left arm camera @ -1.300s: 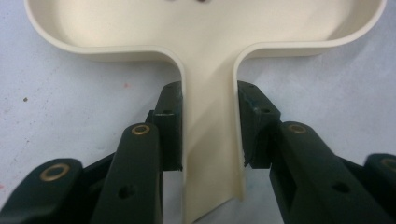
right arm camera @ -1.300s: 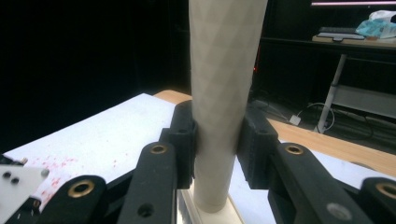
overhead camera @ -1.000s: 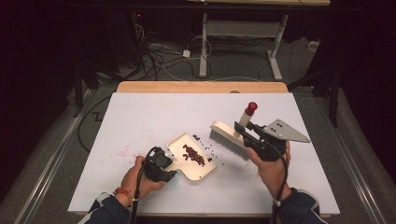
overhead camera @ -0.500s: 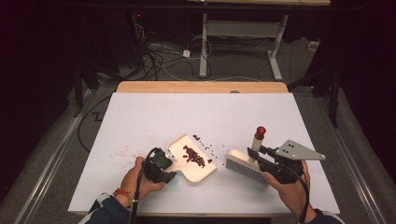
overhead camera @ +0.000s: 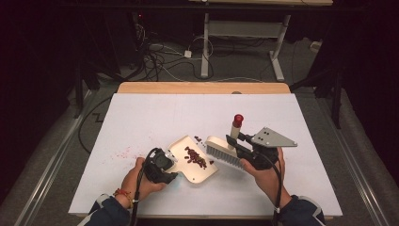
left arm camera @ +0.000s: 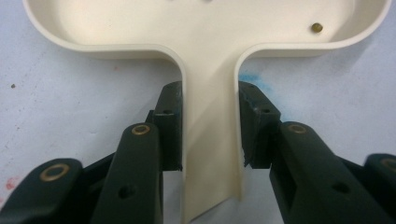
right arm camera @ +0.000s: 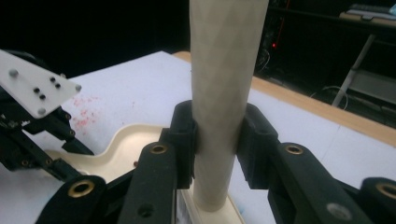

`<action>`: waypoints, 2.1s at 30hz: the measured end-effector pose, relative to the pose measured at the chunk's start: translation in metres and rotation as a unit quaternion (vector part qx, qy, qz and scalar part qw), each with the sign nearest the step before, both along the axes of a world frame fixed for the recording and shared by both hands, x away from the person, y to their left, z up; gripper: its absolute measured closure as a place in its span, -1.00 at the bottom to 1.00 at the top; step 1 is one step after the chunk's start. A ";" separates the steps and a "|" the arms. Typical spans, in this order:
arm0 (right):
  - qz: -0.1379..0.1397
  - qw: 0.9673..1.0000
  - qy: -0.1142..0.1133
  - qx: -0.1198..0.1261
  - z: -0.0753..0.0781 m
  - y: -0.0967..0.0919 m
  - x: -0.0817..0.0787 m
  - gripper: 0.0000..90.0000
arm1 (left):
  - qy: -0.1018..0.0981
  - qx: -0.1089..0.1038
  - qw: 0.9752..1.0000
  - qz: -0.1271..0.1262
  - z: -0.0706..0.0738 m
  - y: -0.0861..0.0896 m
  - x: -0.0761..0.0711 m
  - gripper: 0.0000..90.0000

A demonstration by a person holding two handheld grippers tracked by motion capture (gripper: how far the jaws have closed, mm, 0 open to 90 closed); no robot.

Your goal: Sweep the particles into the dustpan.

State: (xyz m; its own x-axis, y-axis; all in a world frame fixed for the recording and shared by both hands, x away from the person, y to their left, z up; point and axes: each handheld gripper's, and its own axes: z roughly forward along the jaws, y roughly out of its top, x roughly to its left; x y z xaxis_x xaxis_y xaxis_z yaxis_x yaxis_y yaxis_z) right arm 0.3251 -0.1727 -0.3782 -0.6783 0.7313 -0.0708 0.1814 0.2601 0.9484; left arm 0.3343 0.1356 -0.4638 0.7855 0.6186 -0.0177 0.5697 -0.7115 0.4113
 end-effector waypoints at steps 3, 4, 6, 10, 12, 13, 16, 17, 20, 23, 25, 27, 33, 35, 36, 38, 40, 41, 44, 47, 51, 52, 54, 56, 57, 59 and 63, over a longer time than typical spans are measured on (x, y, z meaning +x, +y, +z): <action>-0.015 1.000 -0.009 0.011 0.005 -0.001 0.007 0.57 | 0.000 0.001 1.000 0.004 0.001 0.003 0.001 0.42; -0.015 1.000 -0.009 0.011 0.005 -0.001 0.007 0.57 | 0.001 0.001 1.000 0.006 0.001 0.005 0.002 0.42; -0.039 0.999 -0.031 0.003 0.006 0.003 0.022 0.57 | 0.003 0.000 1.000 0.010 0.001 0.008 0.003 0.42; -0.071 0.997 -0.044 0.005 -0.001 0.008 0.042 0.57 | 0.007 0.004 1.000 0.012 0.001 0.015 0.008 0.42; -0.084 0.996 -0.033 0.007 -0.007 0.013 0.057 0.57 | 0.009 0.004 1.000 0.019 0.000 0.020 0.011 0.42; -0.092 0.995 -0.032 0.004 -0.010 0.016 0.063 0.57 | 0.012 0.002 1.000 0.020 0.000 0.022 0.013 0.42; -0.097 0.995 -0.022 -0.006 -0.022 0.026 0.078 0.57 | 0.018 -0.001 1.000 0.020 0.000 0.028 0.016 0.42; -0.103 0.994 -0.021 0.000 -0.028 0.031 0.082 0.57 | 0.019 -0.002 1.000 0.018 0.000 0.030 0.017 0.42; -0.107 0.994 -0.026 -0.001 -0.029 0.037 0.082 0.57 | 0.022 0.001 1.000 0.012 0.000 0.032 0.020 0.42; -0.103 0.994 -0.026 -0.004 -0.031 0.050 0.077 0.57 | 0.023 0.012 1.000 0.008 0.002 0.034 0.021 0.42; -0.094 0.995 -0.024 -0.013 -0.033 0.063 0.072 0.56 | 0.023 0.013 1.000 0.011 0.003 0.035 0.021 0.42; -0.094 0.995 -0.022 -0.014 -0.033 0.068 0.070 0.56 | 0.023 0.016 1.000 0.011 0.005 0.037 0.020 0.42; -0.074 0.997 -0.010 -0.016 -0.033 0.082 0.057 0.55 | 0.027 0.019 0.999 0.014 0.008 0.036 0.019 0.42; -0.057 0.998 -0.003 -0.009 -0.031 0.087 0.052 0.56 | 0.028 0.021 0.999 0.015 0.007 0.035 0.019 0.42; -0.057 0.998 -0.003 -0.009 -0.031 0.087 0.052 0.56 | 0.028 0.021 0.999 0.016 0.006 0.035 0.019 0.42; -0.038 0.999 0.001 -0.011 -0.031 0.094 0.047 0.56 | 0.027 0.020 0.999 0.017 0.006 0.035 0.019 0.42; -0.033 0.999 0.005 -0.008 -0.031 0.097 0.045 0.56 | 0.027 0.021 0.999 0.017 0.005 0.034 0.019 0.42; -0.023 1.000 0.006 -0.005 -0.030 0.101 0.042 0.56 | 0.027 0.022 0.999 0.017 0.005 0.034 0.019 0.42; -0.015 1.000 0.011 0.003 -0.029 0.104 0.040 0.56 | 0.027 0.022 0.999 0.018 0.005 0.033 0.018 0.42; 0.005 1.000 0.005 0.007 -0.028 0.111 0.033 0.57 | 0.028 0.022 0.999 0.018 0.004 0.033 0.018 0.42; 0.013 1.000 0.004 0.005 -0.028 0.114 0.030 0.57 | 0.026 0.024 0.999 0.015 0.005 0.032 0.018 0.42; 0.022 1.000 0.008 0.009 -0.027 0.115 0.029 0.57 | 0.026 0.024 0.999 0.014 0.005 0.032 0.017 0.42; 0.026 1.000 0.009 0.011 -0.026 0.115 0.027 0.57 | 0.026 0.024 0.999 0.013 0.005 0.033 0.017 0.42; 0.029 1.000 0.001 0.006 -0.025 0.116 0.025 0.57 | 0.026 0.025 0.999 0.011 0.005 0.033 0.017 0.42; 0.029 1.000 0.001 0.006 -0.025 0.116 0.025 0.57 | 0.027 0.024 0.999 0.012 0.005 0.033 0.016 0.42; 0.027 1.000 0.000 0.011 -0.024 0.114 0.025 0.57 | 0.026 0.027 0.999 0.007 0.005 0.033 0.015 0.42; 0.027 0.999 -0.010 0.035 -0.012 0.101 0.025 0.57 | 0.028 0.034 0.999 -0.001 0.003 0.032 0.012 0.42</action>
State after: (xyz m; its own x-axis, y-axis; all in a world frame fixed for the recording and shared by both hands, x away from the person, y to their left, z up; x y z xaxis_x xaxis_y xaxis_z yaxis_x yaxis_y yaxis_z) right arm 0.3500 -0.0713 -0.3899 -0.7162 0.6970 -0.0346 0.1491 0.2013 0.9681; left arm 0.3460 0.1677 -0.4603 0.7860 0.6179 -0.0197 0.5885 -0.7380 0.3303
